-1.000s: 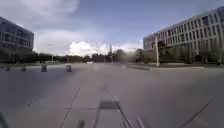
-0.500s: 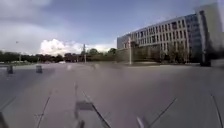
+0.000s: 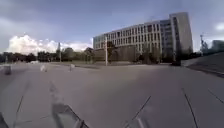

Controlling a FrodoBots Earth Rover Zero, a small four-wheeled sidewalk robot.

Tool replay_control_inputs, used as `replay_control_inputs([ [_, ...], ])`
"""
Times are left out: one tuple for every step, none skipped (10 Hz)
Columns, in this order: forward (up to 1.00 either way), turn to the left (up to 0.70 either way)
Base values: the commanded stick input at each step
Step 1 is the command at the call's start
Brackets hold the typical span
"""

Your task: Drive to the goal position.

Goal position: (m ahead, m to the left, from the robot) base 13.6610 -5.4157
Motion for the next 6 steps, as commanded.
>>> replay_control_inputs([
  [0.0,-0.45],
  [0.0,-0.45],
  [0.0,-0.45],
  [0.0,-0.45],
  [0.38,-0.38],
  [1.0,-0.24],
])
